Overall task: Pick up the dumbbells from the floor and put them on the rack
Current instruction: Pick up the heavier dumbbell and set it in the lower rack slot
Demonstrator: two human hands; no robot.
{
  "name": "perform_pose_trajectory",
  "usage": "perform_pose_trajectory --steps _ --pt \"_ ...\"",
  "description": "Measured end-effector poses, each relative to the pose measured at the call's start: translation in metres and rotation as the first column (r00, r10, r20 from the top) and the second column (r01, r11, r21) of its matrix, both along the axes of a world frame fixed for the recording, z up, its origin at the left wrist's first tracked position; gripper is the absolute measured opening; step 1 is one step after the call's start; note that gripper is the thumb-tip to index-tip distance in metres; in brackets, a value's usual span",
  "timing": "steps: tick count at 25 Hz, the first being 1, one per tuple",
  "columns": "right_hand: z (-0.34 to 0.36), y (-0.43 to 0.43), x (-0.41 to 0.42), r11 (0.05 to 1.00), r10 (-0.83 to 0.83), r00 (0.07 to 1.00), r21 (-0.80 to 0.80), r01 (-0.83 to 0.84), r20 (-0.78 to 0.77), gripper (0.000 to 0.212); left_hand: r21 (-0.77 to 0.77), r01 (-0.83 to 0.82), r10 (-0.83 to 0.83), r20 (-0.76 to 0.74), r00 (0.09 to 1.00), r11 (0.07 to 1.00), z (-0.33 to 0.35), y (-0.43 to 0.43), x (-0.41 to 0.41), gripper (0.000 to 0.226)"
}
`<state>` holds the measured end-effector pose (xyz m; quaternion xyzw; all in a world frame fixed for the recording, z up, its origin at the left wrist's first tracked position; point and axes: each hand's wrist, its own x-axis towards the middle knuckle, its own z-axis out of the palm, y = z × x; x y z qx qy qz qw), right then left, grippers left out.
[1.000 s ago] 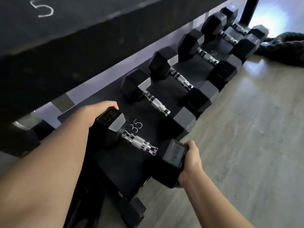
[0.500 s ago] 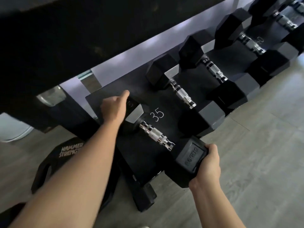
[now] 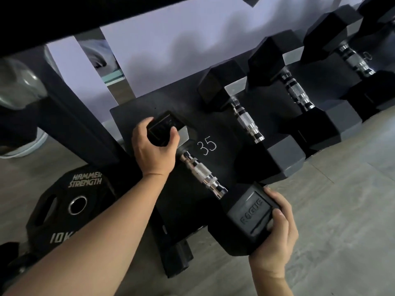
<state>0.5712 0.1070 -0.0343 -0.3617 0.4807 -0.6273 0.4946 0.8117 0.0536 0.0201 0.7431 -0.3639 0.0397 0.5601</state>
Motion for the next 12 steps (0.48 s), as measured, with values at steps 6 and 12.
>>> perform_pose_trajectory --steps 6,12 --pt "0.005 0.022 0.029 0.984 -0.093 0.98 0.165 0.064 0.176 0.041 0.051 0.025 -0.03 0.082 0.996 0.998 0.02 -0.011 0.01 0.047" --pt "0.005 -0.003 0.066 0.992 -0.123 0.992 0.007 0.122 0.041 0.046 0.022 -0.009 0.006 0.122 0.993 1.0 0.035 -0.036 0.037 0.04"
